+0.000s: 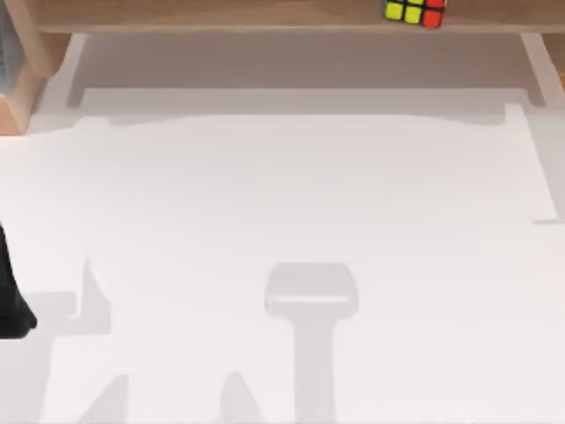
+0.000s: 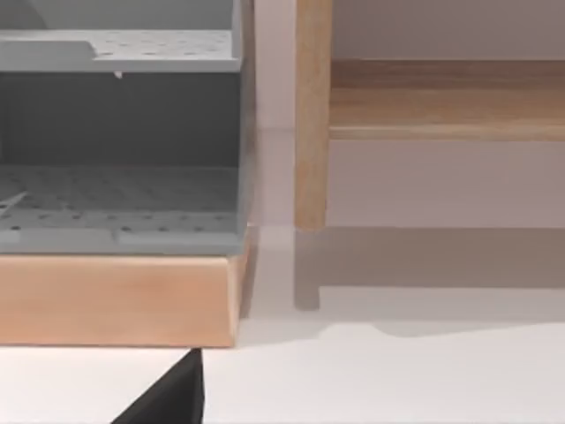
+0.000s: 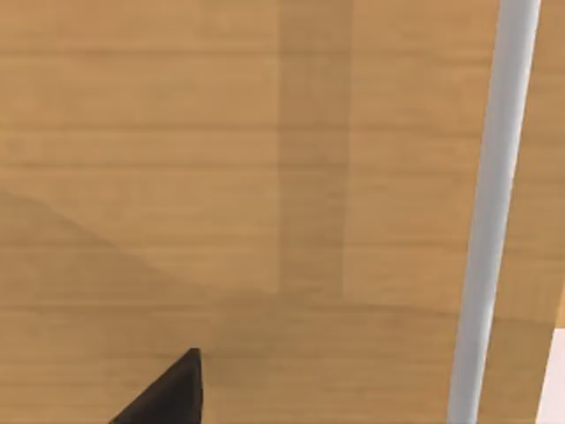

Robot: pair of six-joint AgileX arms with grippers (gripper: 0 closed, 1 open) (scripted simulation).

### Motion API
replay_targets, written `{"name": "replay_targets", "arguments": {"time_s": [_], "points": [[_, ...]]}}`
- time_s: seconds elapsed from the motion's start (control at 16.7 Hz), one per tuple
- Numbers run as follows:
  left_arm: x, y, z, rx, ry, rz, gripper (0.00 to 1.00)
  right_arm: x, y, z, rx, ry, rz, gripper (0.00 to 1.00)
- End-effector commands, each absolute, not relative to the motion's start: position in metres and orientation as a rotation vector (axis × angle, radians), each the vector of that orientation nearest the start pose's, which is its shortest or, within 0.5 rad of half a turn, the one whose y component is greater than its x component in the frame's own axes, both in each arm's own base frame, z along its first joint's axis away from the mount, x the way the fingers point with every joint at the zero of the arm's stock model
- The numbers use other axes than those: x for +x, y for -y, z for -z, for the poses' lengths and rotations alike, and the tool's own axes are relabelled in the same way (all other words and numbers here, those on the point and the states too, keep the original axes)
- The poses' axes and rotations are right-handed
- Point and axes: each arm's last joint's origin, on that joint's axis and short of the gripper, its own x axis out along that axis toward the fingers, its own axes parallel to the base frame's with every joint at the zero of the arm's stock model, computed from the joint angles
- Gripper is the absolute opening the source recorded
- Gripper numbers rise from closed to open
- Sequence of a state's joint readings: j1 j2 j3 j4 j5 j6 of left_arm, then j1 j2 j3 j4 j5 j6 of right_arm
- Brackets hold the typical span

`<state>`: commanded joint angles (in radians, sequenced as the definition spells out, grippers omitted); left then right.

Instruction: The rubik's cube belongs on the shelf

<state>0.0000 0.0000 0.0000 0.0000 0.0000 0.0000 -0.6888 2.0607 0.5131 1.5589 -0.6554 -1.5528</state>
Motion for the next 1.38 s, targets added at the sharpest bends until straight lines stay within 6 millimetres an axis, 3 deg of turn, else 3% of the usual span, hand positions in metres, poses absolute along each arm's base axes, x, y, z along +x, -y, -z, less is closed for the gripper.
{"name": "replay_targets", "arguments": {"time_s": [0.12,0.9,1.38], "points": [[0.1057,0.0012,-0.16,0.0,0.0,0.0,1.0,0.25,0.1789,-0.0892,-1.571,-0.008,0.008,1.0],[0.1057,0.0012,-0.16,0.0,0.0,0.0,1.0,0.25,0.1789,-0.0892,-1.571,-0.008,0.008,0.02],[0.1057,0.0012,-0.16,0.0,0.0,0.0,1.0,0.25,0.1789,-0.0892,-1.571,-0.008,0.008,0.0]]}}
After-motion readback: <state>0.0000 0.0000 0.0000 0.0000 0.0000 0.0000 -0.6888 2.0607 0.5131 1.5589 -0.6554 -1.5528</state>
